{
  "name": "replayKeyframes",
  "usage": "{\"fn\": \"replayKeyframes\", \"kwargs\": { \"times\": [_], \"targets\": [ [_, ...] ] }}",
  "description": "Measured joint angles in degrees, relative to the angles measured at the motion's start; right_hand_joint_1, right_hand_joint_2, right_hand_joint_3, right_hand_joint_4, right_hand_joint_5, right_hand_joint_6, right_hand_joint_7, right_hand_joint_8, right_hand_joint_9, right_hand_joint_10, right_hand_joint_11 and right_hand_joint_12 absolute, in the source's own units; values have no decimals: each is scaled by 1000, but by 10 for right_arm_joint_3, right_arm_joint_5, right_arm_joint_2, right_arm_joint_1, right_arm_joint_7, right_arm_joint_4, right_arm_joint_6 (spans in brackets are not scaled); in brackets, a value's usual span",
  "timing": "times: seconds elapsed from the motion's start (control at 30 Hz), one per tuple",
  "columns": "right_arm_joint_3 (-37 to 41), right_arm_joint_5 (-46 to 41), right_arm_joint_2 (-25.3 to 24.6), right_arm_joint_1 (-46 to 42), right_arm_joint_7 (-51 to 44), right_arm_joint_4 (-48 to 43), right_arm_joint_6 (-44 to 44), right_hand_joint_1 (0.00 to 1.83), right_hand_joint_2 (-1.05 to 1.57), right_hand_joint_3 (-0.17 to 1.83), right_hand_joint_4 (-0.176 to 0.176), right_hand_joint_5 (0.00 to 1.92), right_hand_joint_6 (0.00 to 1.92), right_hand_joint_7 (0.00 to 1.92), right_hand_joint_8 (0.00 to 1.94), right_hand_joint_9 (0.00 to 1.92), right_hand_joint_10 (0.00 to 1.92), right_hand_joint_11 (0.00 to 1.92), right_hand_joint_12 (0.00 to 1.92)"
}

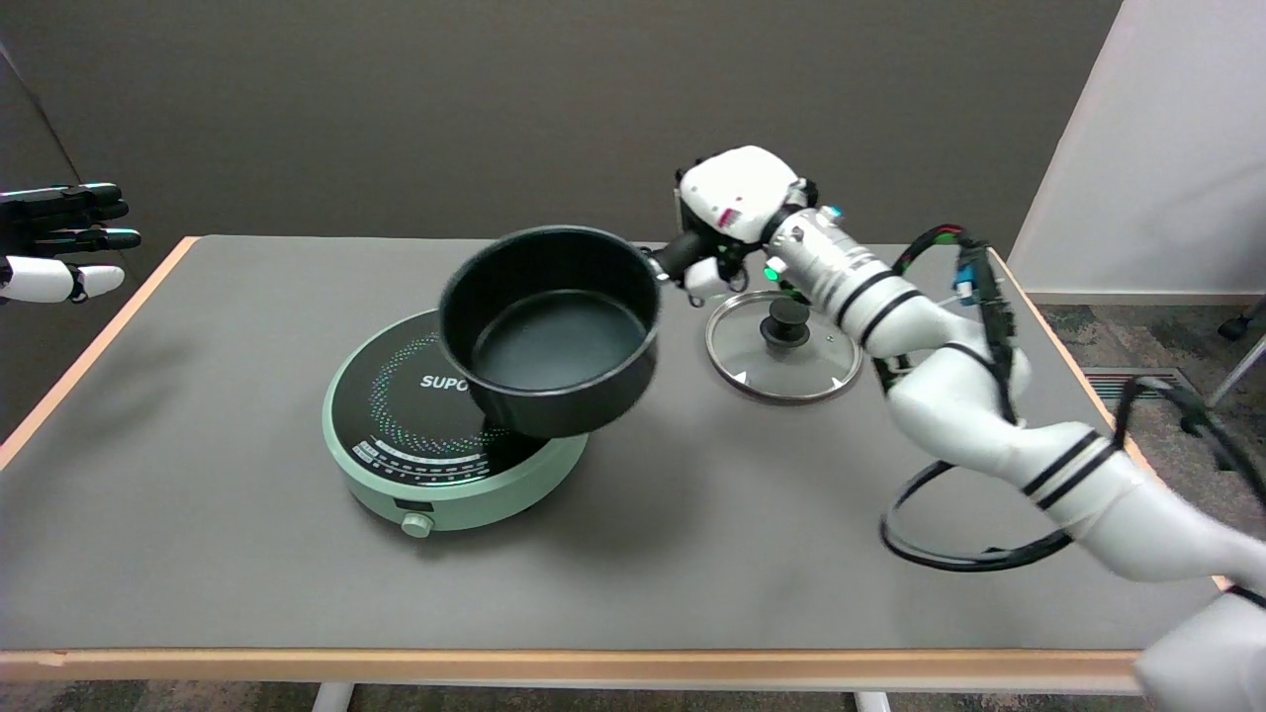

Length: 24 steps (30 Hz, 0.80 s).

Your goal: Pick up the soup pot.

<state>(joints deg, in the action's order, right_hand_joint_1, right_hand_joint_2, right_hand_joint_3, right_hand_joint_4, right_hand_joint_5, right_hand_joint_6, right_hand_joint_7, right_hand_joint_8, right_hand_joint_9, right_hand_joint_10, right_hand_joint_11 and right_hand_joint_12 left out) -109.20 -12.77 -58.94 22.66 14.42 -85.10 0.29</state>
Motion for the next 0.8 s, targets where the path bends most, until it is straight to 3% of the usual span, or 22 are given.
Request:
{"fn": "replayKeyframes", "kwargs": {
  "times": [0.1,0.23,0.5,0.8],
  "targets": [
    [-7,-27,43,-11,0,-14,-8,1020,724,1153,-19,1920,1920,1920,1920,1920,1920,1920,1920],
    [-11,-59,92,-33,0,-30,-18,1036,721,1084,-22,1920,1920,1920,1920,1920,1920,1920,1920],
    [19,-116,171,-101,1,-63,-39,1061,720,1084,-25,1920,1920,1920,1920,1920,1920,1920,1920],
    [123,-150,213,-204,1,-100,-66,1057,730,1112,-26,1920,1920,1920,1920,1920,1920,1920,1920]
  ]
}}
